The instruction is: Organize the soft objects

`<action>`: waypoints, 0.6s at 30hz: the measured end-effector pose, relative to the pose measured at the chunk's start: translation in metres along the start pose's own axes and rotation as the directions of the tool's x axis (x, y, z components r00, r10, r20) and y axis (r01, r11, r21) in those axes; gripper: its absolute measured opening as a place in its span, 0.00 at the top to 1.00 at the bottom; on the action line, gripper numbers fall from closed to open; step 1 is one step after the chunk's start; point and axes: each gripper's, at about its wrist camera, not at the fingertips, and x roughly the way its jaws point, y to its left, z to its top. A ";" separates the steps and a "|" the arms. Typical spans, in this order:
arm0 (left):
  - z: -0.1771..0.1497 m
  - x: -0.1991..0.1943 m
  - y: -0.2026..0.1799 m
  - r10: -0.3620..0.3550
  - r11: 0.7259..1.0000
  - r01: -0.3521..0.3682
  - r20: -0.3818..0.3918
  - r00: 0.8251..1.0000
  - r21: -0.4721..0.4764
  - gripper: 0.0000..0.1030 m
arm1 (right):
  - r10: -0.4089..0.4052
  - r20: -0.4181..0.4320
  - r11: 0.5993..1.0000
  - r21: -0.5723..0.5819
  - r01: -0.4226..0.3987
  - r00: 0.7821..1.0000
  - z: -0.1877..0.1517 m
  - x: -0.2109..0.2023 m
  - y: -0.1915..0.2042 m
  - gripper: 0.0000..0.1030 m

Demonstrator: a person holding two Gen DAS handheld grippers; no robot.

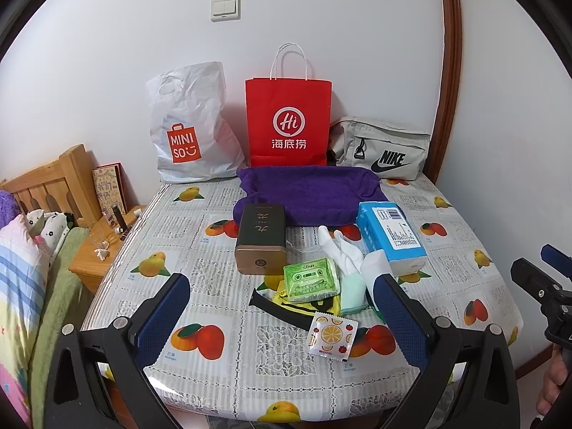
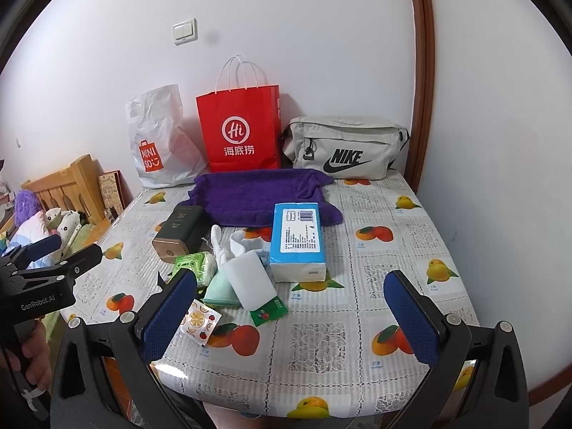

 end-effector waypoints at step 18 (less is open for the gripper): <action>-0.004 -0.006 -0.002 -0.012 1.000 0.012 0.006 1.000 0.009 0.00 | 0.006 0.007 1.000 0.005 -0.006 1.000 0.000 -0.004 0.000 0.00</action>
